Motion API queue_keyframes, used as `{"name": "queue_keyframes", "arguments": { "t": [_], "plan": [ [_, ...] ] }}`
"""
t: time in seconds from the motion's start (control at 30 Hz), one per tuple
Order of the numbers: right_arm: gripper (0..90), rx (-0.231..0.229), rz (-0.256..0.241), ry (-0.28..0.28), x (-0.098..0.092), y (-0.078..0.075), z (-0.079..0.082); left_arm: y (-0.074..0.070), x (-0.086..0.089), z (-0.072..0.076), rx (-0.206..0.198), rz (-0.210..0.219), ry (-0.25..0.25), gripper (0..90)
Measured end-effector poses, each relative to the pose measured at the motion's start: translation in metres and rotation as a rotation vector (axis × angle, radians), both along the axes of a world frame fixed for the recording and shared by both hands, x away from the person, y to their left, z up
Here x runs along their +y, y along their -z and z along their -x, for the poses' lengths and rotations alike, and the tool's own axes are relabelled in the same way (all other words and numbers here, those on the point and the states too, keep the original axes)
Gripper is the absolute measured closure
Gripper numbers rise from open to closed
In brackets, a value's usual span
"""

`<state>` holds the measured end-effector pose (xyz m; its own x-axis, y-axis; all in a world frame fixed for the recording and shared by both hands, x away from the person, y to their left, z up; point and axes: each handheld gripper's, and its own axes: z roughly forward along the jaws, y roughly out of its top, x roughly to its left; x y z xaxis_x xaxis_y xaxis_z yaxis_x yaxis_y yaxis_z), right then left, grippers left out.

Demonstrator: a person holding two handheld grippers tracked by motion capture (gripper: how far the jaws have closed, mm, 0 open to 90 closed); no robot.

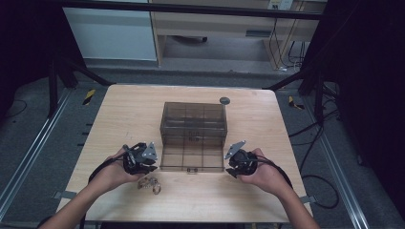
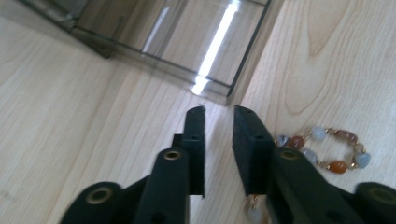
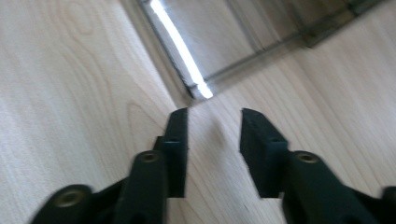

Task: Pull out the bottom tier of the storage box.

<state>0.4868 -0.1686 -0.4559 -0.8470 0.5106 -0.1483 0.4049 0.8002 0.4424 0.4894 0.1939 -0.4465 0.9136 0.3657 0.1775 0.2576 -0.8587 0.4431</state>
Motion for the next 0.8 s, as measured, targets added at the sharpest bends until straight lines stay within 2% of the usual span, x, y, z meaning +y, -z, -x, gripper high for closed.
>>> {"name": "queue_keyframes", "arguments": {
  "t": [0.07,0.1,0.13,0.17,0.2,0.23,0.27,0.3,0.33,0.37,0.4,0.57,0.67,0.73,0.77,0.8],
  "plan": [
    [53.7,-0.012,-0.013,0.03,-0.006,-0.001,0.001,-0.001,0.004,0.002,-0.005,0.014,-0.021,66.4],
    [40.9,-0.047,-0.008,0.075,-0.01,-0.002,0.001,-0.002,0.006,0.002,-0.01,0.014,-0.033,58.3],
    [40.9,-0.047,-0.008,0.075,-0.01,-0.002,0.001,-0.003,0.008,0.003,-0.011,0.014,-0.044,58.3],
    [37.3,-0.071,-0.008,0.102,-0.012,-0.003,0.002,-0.003,0.009,0.003,-0.014,0.012,-0.058,53.6],
    [34.0,-0.088,-0.006,0.109,-0.015,-0.004,0.002,-0.003,0.01,0.004,-0.017,0.02,-0.071,48.1],
    [24.1,-0.129,-0.008,0.156,-0.019,-0.005,0.002,-0.004,0.012,0.004,-0.011,0.019,-0.092,37.2],
    [24.1,-0.129,-0.008,0.156,-0.019,-0.005,0.002,-0.004,0.012,0.004,-0.011,0.019,-0.092,32.6],
    [17.0,-0.18,-0.002,0.183,-0.022,-0.008,0.002,-0.004,0.013,0.003,-0.013,0.012,-0.101,26.6],
    [12.4,-0.206,0.004,0.201,-0.023,-0.009,0.001,-0.004,0.013,0.002,-0.015,0.008,-0.115,22.0],
    [12.4,-0.206,0.004,0.201,-0.023,-0.009,0.001,-0.005,0.013,0.001,-0.028,0.005,-0.134,22.0],
    [7.9,-0.236,-0.011,0.226,-0.024,-0.011,0.002,-0.005,0.013,0.0,-0.031,0.015,-0.159,12.4],
    [8.8,-0.275,-0.054,0.299,-0.028,-0.01,-0.002,-0.009,0.013,0.001,-0.031,0.047,-0.164,6.7],
    [12.3,-0.273,-0.069,0.358,-0.031,-0.009,-0.01,-0.011,0.012,0.001,-0.029,0.054,-0.15,6.2],
    [13.0,-0.274,-0.08,0.371,-0.032,-0.008,-0.012,-0.012,0.012,0.001,-0.025,0.057,-0.154,6.1],
    [14.5,-0.24,-0.121,0.441,-0.036,-0.006,-0.021,-0.012,0.012,0.001,-0.02,0.061,-0.159,6.1],
    [15.0,-0.23,-0.139,0.476,-0.037,-0.005,-0.024,-0.012,0.012,0.001,-0.015,0.06,-0.158,6.1]
  ]
}}
